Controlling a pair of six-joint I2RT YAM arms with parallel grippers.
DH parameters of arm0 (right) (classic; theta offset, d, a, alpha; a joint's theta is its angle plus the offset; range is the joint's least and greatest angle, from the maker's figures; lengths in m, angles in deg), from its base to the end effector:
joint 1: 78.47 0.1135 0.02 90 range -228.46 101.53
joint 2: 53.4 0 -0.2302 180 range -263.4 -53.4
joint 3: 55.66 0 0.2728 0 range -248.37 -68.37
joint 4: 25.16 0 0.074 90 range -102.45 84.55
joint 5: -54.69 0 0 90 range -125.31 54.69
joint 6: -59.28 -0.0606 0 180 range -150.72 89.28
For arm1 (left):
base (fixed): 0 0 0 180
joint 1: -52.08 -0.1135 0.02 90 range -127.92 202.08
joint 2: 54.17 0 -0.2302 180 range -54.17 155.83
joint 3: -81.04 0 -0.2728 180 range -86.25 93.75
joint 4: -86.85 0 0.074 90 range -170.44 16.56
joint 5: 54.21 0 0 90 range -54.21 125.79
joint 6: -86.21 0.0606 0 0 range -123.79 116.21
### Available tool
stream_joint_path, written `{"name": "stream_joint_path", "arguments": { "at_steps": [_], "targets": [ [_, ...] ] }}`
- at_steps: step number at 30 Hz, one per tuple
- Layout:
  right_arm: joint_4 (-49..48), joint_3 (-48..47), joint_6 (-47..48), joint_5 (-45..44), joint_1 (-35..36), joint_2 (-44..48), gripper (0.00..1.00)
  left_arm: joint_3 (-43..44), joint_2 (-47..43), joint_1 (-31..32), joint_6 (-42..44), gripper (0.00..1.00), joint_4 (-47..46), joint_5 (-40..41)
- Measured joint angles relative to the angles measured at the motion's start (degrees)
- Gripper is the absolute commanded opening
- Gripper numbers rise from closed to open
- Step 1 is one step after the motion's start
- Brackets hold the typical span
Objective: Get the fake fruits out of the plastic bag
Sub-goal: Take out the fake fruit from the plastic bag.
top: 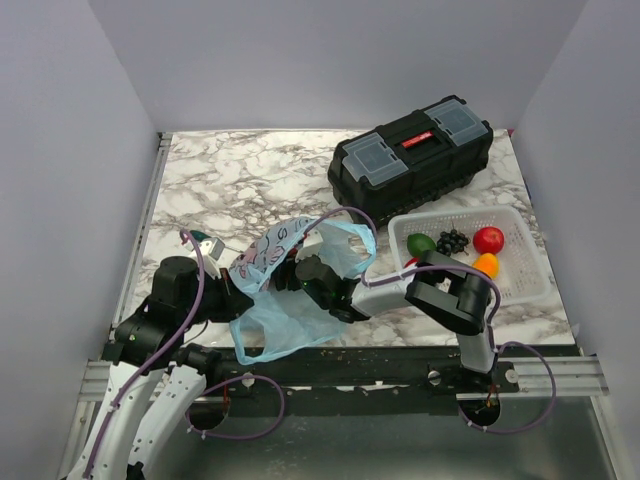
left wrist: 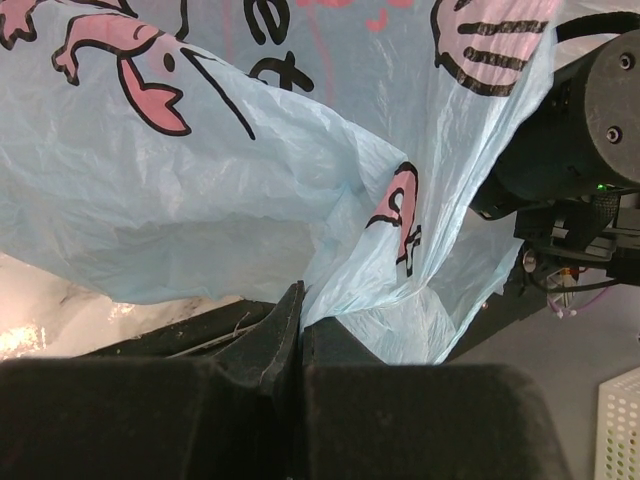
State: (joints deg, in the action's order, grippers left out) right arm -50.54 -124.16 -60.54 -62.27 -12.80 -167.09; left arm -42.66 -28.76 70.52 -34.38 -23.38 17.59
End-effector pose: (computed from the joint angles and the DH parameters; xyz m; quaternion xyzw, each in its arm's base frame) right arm 0.2002 0.3761 0.0874 -0.1174 0.7983 0.2856 0.5171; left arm 0.1350 -0.0650 0.2697 -0.0264 0.8930 -0.3066 0.3284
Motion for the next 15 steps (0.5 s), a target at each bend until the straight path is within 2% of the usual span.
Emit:
{"name": "stream_joint_path", "arguments": {
  "at_steps": [7, 11, 15],
  "targets": [
    [0.0, 0.0, 1.0, -0.1, 0.0, 0.0, 0.28, -0.2, 0.1, 0.0, 0.2, 0.00, -0.2, 0.0],
    [0.1, 1.0, 1.7, -0.2, 0.0, 0.9, 0.16, -0.3, 0.2, 0.0, 0.2, 0.00, -0.3, 0.0],
    [1.4, 4.1, 2.2, -0.1, 0.0, 5.7, 0.11, -0.3, 0.3, 0.0, 0.2, 0.00, -0.3, 0.0]
  ]
}}
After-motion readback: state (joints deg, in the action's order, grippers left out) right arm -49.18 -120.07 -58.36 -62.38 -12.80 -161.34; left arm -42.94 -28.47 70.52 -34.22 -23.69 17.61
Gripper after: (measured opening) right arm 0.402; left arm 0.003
